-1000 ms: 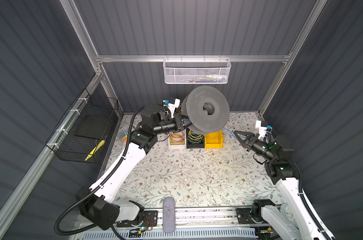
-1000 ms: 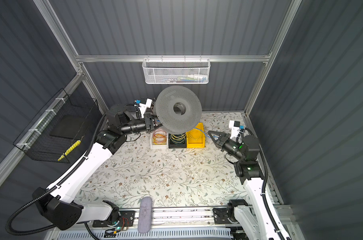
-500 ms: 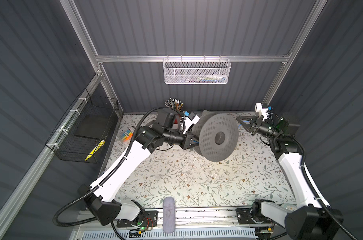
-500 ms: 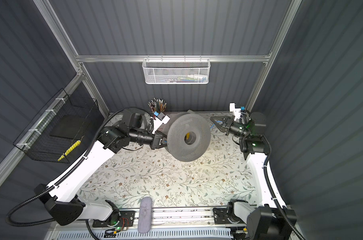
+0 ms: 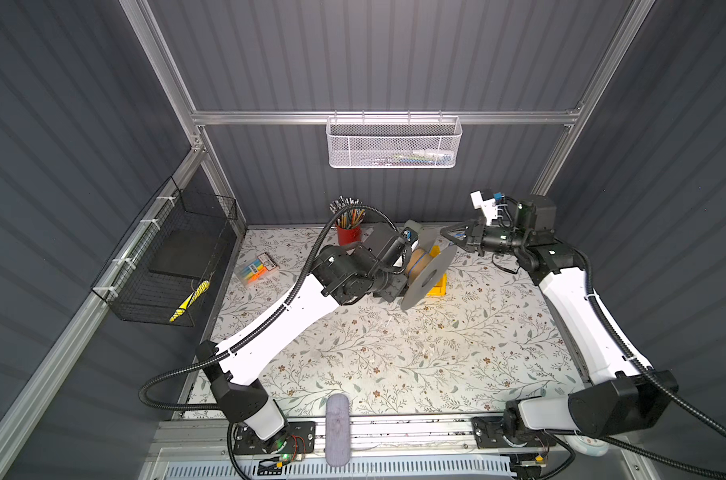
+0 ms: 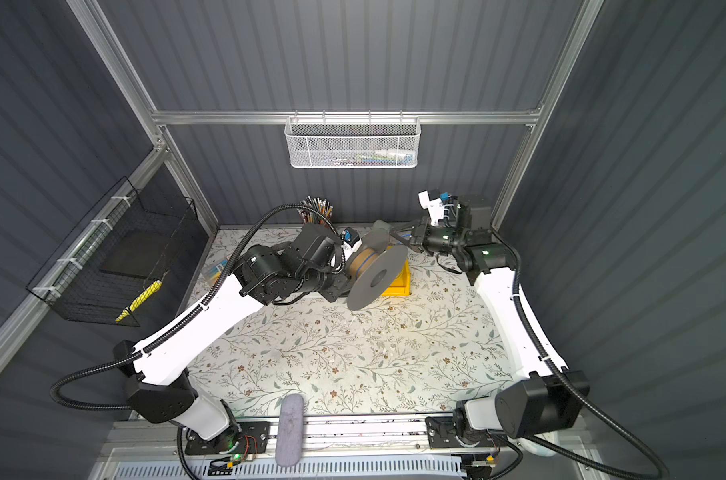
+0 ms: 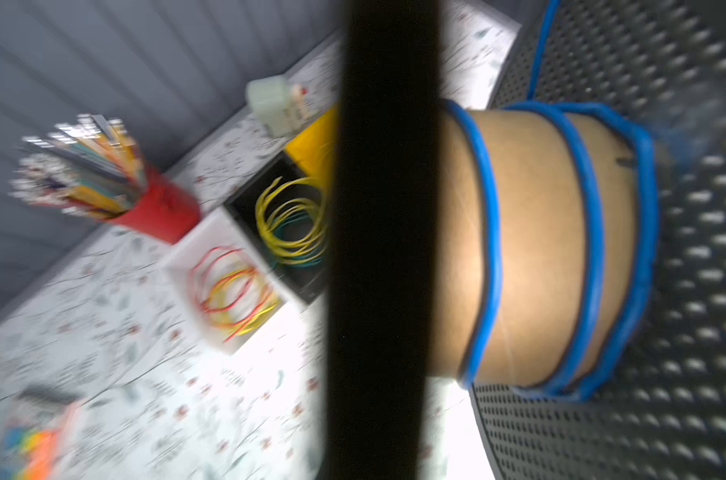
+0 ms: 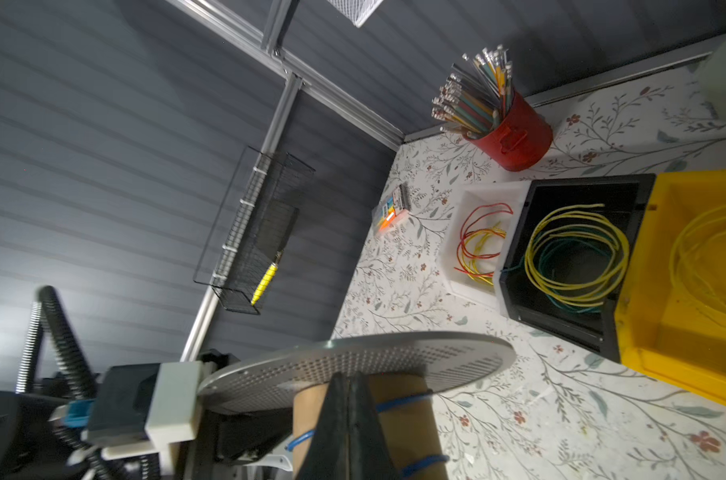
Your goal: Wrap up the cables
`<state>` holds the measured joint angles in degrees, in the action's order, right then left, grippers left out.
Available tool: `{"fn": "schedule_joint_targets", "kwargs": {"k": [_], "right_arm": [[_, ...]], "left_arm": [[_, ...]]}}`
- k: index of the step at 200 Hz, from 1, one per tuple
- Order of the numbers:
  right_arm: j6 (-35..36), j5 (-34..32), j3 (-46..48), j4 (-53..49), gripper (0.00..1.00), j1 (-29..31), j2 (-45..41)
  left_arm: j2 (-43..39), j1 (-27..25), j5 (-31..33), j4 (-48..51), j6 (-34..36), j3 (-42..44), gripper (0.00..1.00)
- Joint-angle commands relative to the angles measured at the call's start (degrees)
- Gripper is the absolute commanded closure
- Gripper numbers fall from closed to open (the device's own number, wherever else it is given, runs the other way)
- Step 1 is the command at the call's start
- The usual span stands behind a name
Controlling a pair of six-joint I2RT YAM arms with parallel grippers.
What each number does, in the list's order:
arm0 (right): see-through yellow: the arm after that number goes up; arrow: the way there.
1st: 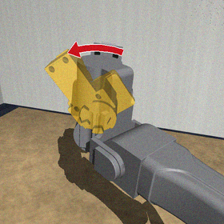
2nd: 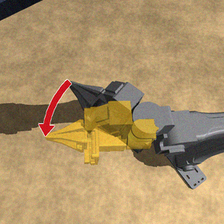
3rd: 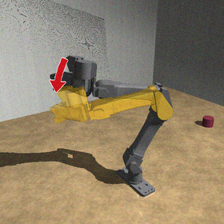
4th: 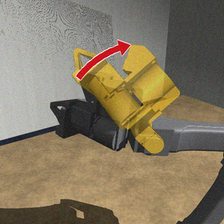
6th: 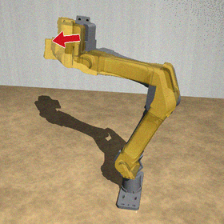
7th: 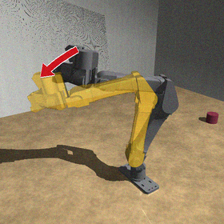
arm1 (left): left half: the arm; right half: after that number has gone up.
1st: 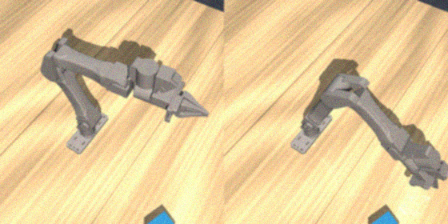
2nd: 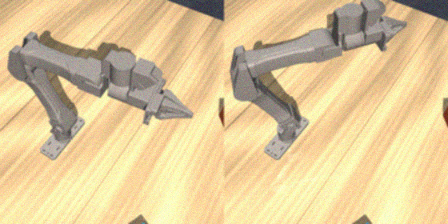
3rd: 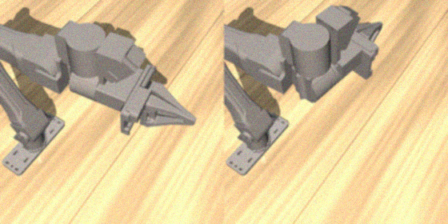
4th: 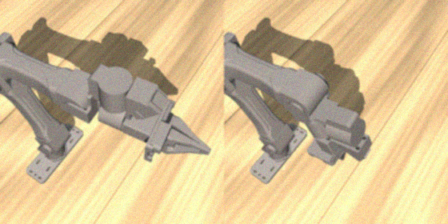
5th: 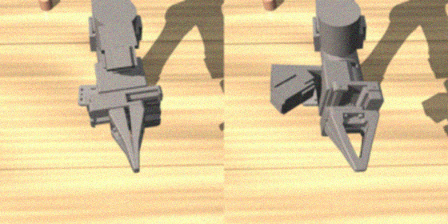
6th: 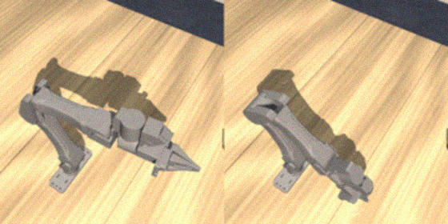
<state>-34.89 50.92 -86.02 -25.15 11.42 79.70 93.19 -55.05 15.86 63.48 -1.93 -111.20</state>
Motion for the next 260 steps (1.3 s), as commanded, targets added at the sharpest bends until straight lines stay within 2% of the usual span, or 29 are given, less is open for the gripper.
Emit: {"fn": "schedule_joint_targets", "kwargs": {"k": [1, 23, 42, 61, 79, 99, 115, 128, 154, 189, 235, 249, 260], "right_arm": [[13.9, 7.4, -7.8, -10.0, 1.00, 6.9, -2.6], [18.6, 12.6, -9.5, -15.0, 1.00, 8.3, -1.5], [23.8, 14.9, -11.8, -20.7, 1.00, 10.4, -0.7], [30.8, 12.8, -15.1, -30.0, 1.00, 14.1, 0.8], [36.2, 9.5, -16.7, -37.3, 1.00, 18.8, 2.8], [39.1, 4.9, -17.2, -41.8, 0.97, 22.9, 4.1], [38.9, -0.1, -16.9, -42.4, 0.94, 23.4, 4.0], [38.6, -3.4, -16.9, -41.9, 0.84, 23.1, 3.2], [37.0, -2.8, -16.7, -37.4, 0.63, 22.3, 0.2], [34.8, 0.7, -17.7, -34.6, 0.58, 22.2, -0.3], [34.1, -4.3, -17.1, -33.6, 0.56, 20.6, -3.4], [31.8, -5.0, -14.4, -29.4, 0.57, 18.4, -6.6], [28.9, -5.4, -11.6, -25.3, 0.57, 15.8, -9.5]], "left_arm": [[5.3, -0.4, 5.5, 10.5, 3.7, 1.5, 1.00], [2.9, -0.7, 0.6, 6.0, 8.2, 5.5, 1.00], [0.8, -0.9, 1.2, 3.1, 10.8, 6.8, 1.00], [0.5, -0.9, 2.5, 2.5, 13.0, 6.0, 1.00], [-0.3, -0.9, 0.1, 0.9, 15.1, 6.2, 1.00], [0.0, -0.9, -2.0, 0.6, 16.0, 5.5, 1.00], [-0.1, -0.9, -2.7, 0.6, 16.3, 5.6, 1.00], [-0.8, -0.9, -3.5, 0.3, 16.3, 6.5, 1.00], [-1.1, -0.9, -3.9, 1.3, 15.7, 8.0, 1.00], [-1.7, -0.9, -2.3, 1.1, 14.5, 10.6, 1.00], [-4.6, -0.6, -2.3, -0.8, 13.5, 13.6, 1.00], [-5.4, 0.6, -4.8, -1.2, 12.4, 15.1, 1.00], [-6.8, 3.5, -10.1, -3.3, 11.0, 17.4, 1.00]]}}
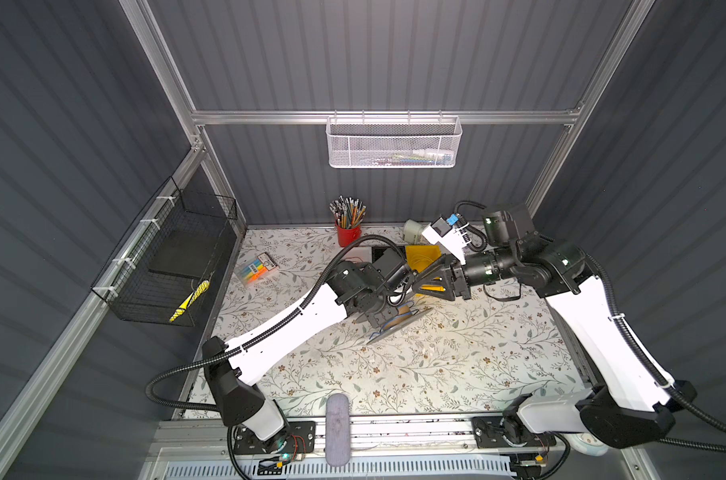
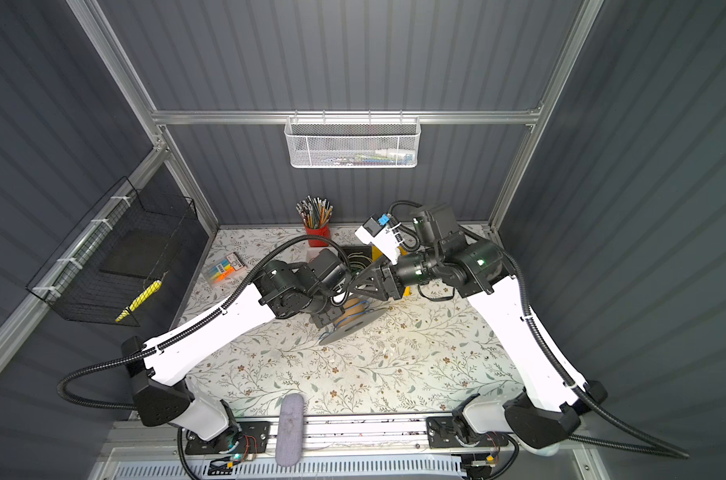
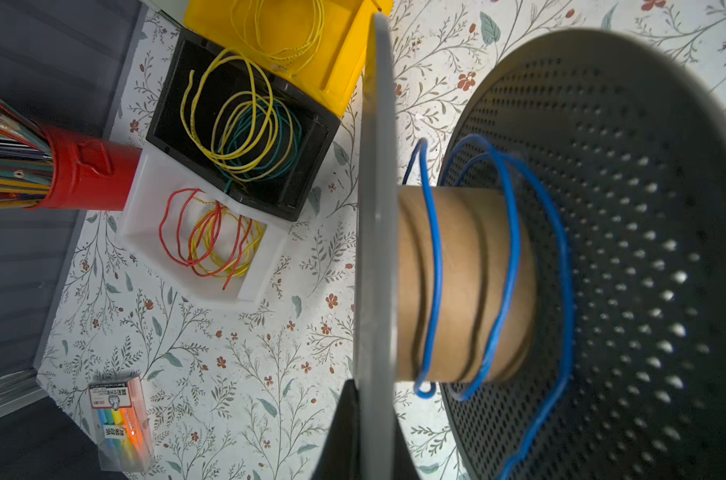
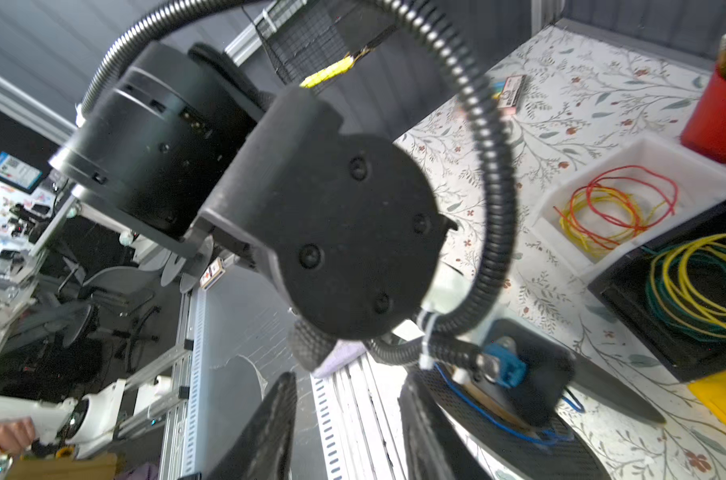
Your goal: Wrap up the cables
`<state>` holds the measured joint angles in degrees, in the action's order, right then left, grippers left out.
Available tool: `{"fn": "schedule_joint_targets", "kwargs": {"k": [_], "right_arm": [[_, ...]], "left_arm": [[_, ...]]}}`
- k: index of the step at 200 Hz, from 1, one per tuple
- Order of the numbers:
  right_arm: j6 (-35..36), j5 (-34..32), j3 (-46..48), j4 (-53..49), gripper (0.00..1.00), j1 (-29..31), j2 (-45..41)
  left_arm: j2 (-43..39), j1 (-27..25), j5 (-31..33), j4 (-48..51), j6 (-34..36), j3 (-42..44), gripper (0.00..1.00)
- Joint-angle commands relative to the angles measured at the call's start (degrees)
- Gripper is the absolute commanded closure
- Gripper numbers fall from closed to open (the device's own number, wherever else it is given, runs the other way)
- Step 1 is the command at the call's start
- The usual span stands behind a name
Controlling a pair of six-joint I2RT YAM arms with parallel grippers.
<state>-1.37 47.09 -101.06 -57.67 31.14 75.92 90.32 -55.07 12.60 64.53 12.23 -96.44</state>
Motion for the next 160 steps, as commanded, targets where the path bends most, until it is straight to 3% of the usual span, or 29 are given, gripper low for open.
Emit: {"fn": "schedule_joint_targets", "kwargs": {"k": [1, 33, 61, 87, 121, 160], "right_arm": [[-4.9, -1.6, 3.7, 7.5, 0.57, -4.3, -5.9], [-14.2, -2.2, 10.0, 15.4, 0.56, -14.8, -11.4], [-16.3, -1.2, 12.6, 15.9, 0.55, -18.0, -15.3], [-16.7, -1.1, 15.3, 16.2, 0.55, -18.1, -16.5], [-17.9, -1.7, 21.7, 19.6, 0.55, -18.1, -17.7], [-19.2, -2.5, 29.6, 23.8, 0.56, -17.8, -16.9]], "left_arm": [[-4.1, 3.9, -7.4, -4.7, -3.3, 2.8, 1.00], [-9.9, 18.6, -37.3, -16.5, -13.5, 9.3, 1.00], [-10.7, 23.0, -54.4, -24.1, -22.9, 13.4, 1.00], [-12.3, 23.7, -67.5, -52.3, -45.1, 30.6, 1.00], [-16.5, 23.7, -67.1, -80.9, -64.8, 48.7, 1.00], [-17.7, 21.3, -62.2, -86.0, -67.3, 57.2, 1.00]]}}
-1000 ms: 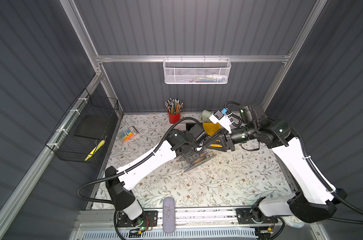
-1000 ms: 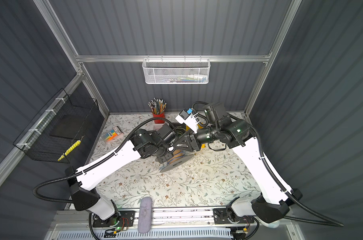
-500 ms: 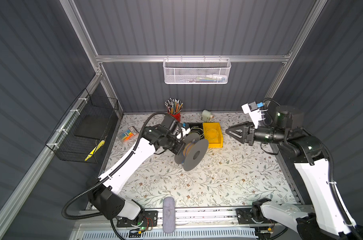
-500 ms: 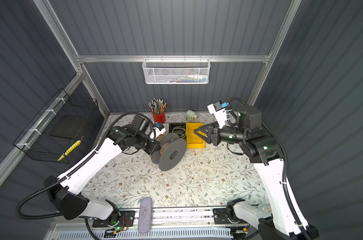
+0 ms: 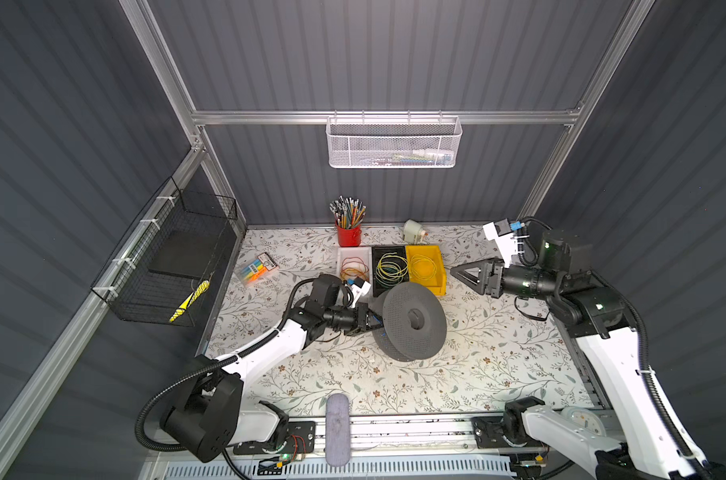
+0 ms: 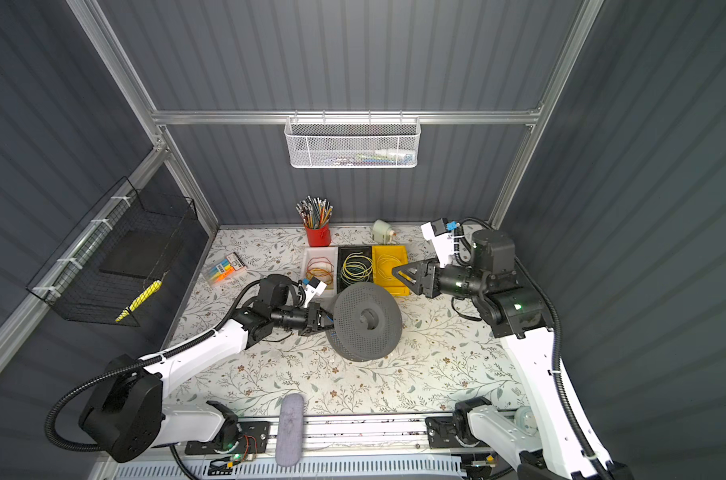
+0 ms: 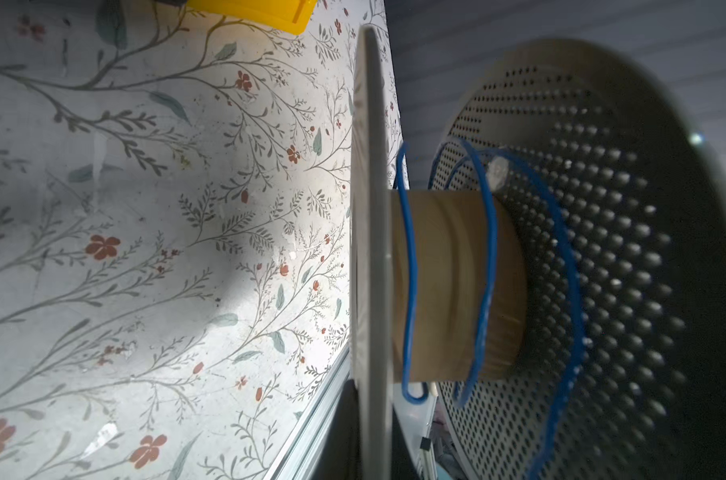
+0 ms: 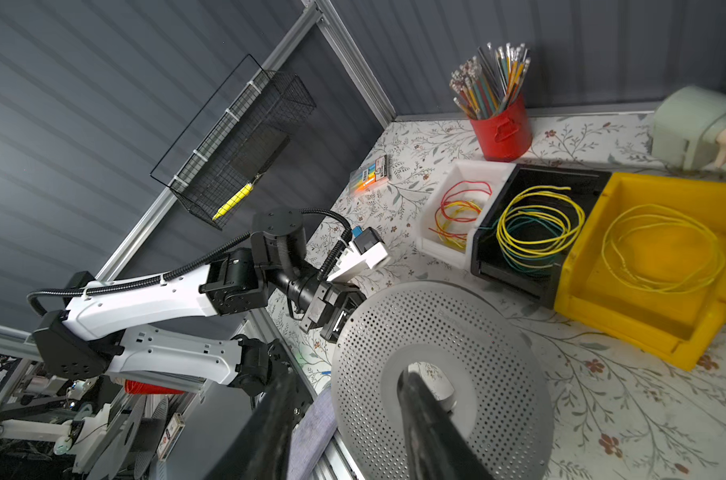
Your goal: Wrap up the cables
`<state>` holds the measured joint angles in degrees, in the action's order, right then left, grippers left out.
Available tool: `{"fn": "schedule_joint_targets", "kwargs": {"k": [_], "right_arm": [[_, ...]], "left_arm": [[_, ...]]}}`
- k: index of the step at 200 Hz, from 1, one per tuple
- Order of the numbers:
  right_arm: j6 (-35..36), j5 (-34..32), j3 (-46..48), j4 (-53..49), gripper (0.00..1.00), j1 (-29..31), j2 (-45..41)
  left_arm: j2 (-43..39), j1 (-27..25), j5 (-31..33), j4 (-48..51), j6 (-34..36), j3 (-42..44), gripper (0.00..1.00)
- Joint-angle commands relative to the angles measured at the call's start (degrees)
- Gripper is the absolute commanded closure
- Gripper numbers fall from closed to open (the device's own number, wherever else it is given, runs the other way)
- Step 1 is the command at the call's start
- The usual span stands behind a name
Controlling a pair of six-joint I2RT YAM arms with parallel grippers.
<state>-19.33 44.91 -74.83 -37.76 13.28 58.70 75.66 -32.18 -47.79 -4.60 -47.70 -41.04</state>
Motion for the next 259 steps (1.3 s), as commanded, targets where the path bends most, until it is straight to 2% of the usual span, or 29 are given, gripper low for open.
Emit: {"fn": "schedule_joint_targets", "kwargs": {"k": [1, 48, 84, 142, 181, 217, 259], "right_arm": [[-1.2, -0.4, 3.6, 4.0, 0.56, 0.1, 0.3], [-0.9, -4.2, 11.2, 7.7, 0.56, 3.5, 2.3], [-0.7, -7.7, 14.9, 11.1, 0.56, 8.0, 5.0], [-0.7, -11.2, 20.3, 15.1, 0.56, 12.6, 11.5], [-0.7, -11.2, 22.7, 18.1, 0.55, 13.7, 13.4], [0.2, -11.2, 22.7, 18.8, 0.54, 13.7, 15.1], [0.8, -11.6, 21.8, 18.5, 0.53, 13.7, 15.3]], "left_arm": [[-2.9, -1.7, -1.7, -17.0, -7.4, 2.0, 1.00], [5.2, -3.8, 2.8, -21.0, -6.6, 5.5, 1.00], [8.1, -4.1, 4.8, -23.7, -4.4, 7.7, 1.00], [15.8, -3.9, 4.2, -32.1, -4.1, 12.3, 1.00], [16.8, -3.9, 5.2, -27.3, -0.8, 13.5, 1.00], [17.1, -3.1, 7.3, -17.5, 4.9, 12.0, 1.00], [16.0, -2.7, 8.5, -9.2, 9.2, 10.4, 0.66]]}}
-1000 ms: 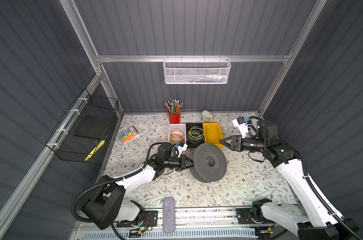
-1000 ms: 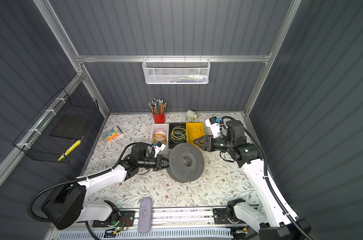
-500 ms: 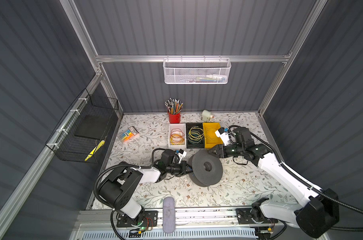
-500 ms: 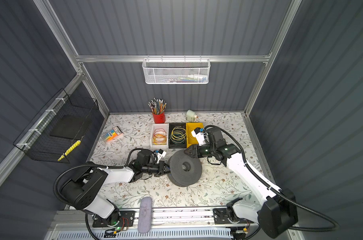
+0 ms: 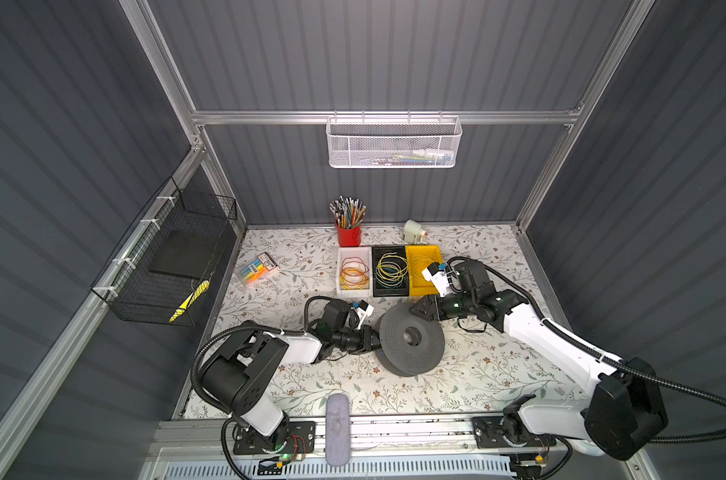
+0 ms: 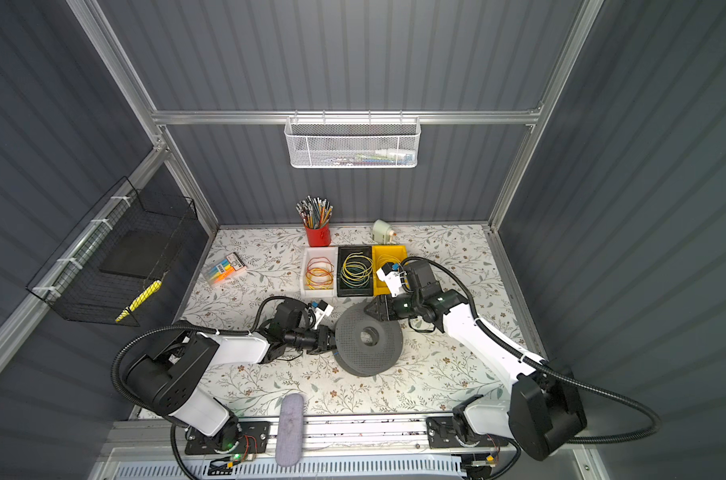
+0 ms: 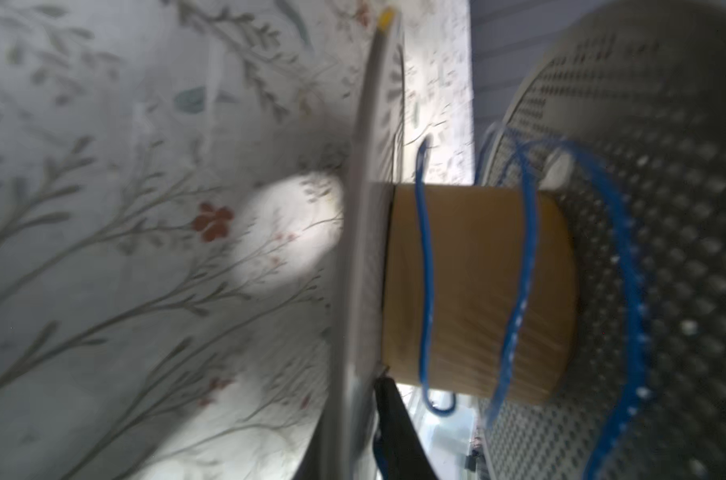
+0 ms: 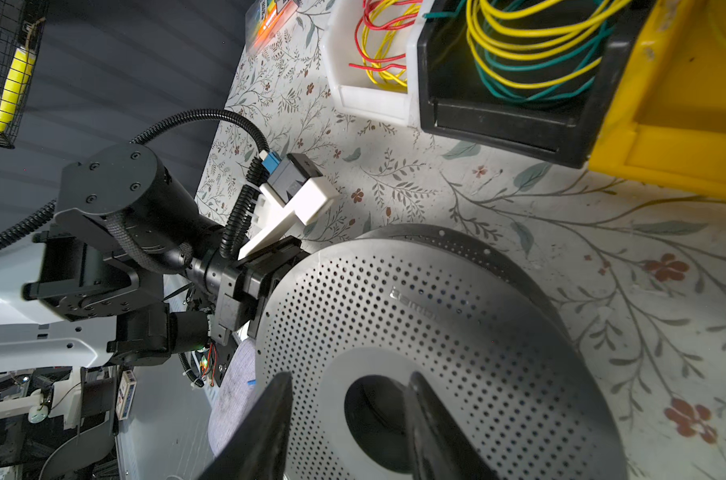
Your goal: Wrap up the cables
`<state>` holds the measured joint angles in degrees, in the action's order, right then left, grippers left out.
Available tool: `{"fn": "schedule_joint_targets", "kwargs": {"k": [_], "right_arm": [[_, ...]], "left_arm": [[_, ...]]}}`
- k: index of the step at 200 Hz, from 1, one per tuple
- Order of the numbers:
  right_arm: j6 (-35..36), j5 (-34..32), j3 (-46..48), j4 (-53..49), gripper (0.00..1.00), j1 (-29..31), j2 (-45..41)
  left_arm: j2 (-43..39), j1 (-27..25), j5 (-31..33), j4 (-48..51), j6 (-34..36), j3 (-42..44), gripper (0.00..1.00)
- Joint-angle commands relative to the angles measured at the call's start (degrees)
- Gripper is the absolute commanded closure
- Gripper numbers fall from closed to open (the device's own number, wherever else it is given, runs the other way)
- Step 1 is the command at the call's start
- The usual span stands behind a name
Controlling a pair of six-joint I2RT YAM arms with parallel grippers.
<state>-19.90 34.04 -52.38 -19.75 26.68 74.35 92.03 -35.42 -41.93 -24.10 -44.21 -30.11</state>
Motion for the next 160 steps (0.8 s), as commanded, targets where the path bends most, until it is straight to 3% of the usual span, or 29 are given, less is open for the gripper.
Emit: {"fn": "schedule_joint_targets", "kwargs": {"k": [1, 31, 67, 113, 137, 146, 148, 150, 160], "right_arm": [[1.4, -0.8, -0.6, 0.6, 0.53, 0.3, -0.3], [1.5, -1.1, -0.9, 0.4, 0.52, 0.3, -0.7], [1.8, -2.0, -1.6, -0.1, 0.52, 0.3, -1.8], [2.6, -7.1, -2.4, -3.4, 0.47, 0.3, -6.5], [3.5, -13.8, -3.0, -6.5, 0.37, 0.1, -11.2], [4.2, -18.1, -3.6, -7.6, 0.24, 0.0, -13.3], [4.5, -18.8, -3.6, -7.8, 0.11, -0.1, -13.6], [4.8, -19.4, -3.8, -7.9, 0.03, -0.2, -14.0], [6.0, -23.3, -4.4, -8.9, 0.01, -0.6, -15.5]], "left_arm": [[-0.5, 0.6, 2.8, 10.7, 5.8, -0.6, 0.65], [-3.9, 1.3, 5.9, 20.4, 9.9, -2.3, 0.47], [-6.9, 1.7, 8.6, 30.2, 13.6, -4.6, 0.40], [-15.8, 3.7, 18.6, 49.8, 19.6, -10.6, 0.33], [-21.6, 4.0, 23.6, 57.1, 20.1, -15.5, 0.27], [-23.5, 4.0, 27.6, 59.1, 19.7, -17.7, 0.25], [-23.8, 4.0, 28.7, 59.5, 19.6, -18.1, 0.24], [-24.2, 4.0, 29.6, 59.7, 19.5, -18.6, 0.23], [-25.3, 4.0, 35.6, 61.4, 18.9, -21.2, 0.15]]}}
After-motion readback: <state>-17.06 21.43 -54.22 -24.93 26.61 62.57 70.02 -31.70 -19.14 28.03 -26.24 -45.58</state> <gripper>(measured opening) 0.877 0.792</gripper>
